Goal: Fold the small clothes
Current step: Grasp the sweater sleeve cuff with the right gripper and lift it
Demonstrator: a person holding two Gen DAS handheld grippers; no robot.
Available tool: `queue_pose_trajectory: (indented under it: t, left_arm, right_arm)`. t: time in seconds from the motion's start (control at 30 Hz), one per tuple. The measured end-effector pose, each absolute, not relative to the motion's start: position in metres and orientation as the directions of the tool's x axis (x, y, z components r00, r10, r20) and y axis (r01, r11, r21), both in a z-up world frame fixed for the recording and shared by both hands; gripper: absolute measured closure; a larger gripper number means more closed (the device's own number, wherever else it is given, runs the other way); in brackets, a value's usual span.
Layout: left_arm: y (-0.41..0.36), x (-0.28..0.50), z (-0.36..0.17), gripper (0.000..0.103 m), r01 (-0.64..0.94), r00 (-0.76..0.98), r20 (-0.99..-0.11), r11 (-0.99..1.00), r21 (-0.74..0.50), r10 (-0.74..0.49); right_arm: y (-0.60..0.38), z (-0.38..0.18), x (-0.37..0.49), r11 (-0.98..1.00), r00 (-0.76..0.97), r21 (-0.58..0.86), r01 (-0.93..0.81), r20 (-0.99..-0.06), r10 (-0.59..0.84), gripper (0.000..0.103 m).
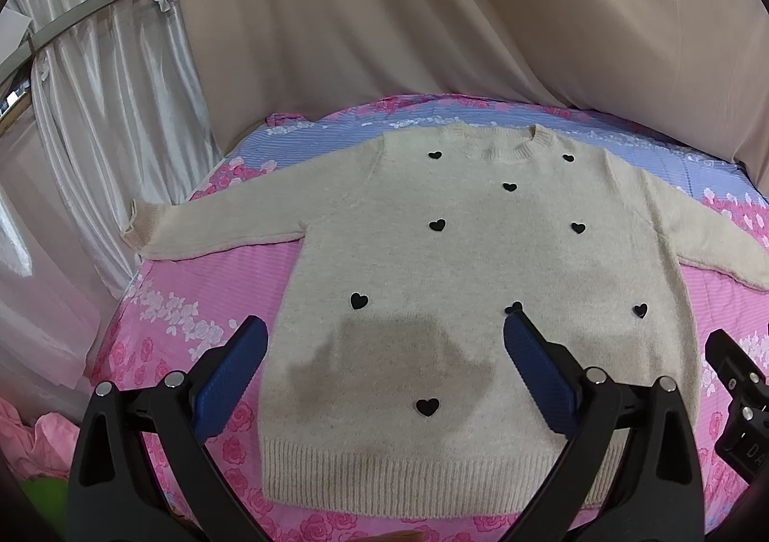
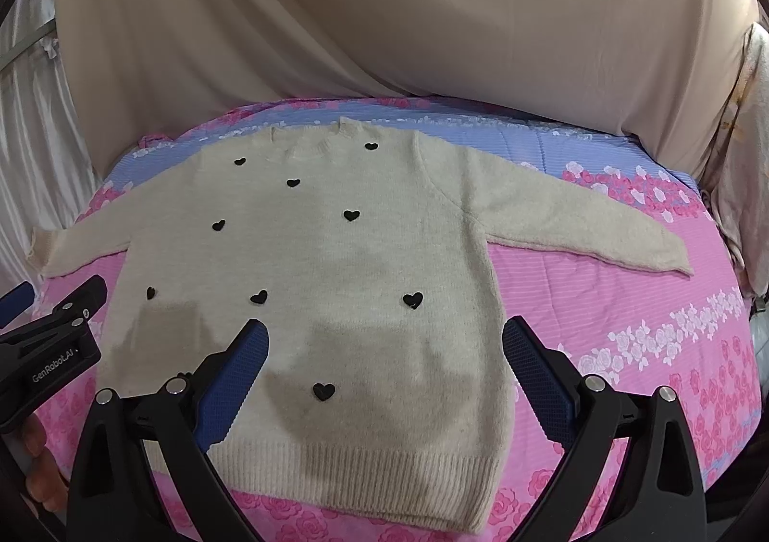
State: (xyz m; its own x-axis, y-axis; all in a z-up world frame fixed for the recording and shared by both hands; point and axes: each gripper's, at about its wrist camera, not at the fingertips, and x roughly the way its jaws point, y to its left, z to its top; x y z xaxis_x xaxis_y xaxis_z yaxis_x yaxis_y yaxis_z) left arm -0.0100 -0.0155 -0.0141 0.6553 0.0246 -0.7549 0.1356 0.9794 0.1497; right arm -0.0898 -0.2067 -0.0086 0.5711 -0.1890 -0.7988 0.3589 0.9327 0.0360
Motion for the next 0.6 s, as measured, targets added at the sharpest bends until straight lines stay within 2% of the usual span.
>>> queue_pose_trajectory:
  t: [0.43, 0.6]
  left_arm:
    - [-0.028, 0.004, -0.018, 0.006, 0.150, 0.643, -0.765, 0.975, 0.166, 0.031]
    - [-0.028, 0.015, -0.025, 0.006, 0.154, 0.604, -0.797, 0.980, 0.123, 0.005]
  right_arm:
    - [-0.218, -0.015, -0.076, 0.925, 0.549, 0.044, 0.378, -0.815, -0.185, 0.007]
    - [-0.267, -0.028, -0.074, 0.888, 0.519, 0.009, 0.460, -0.814, -0.261, 0.007]
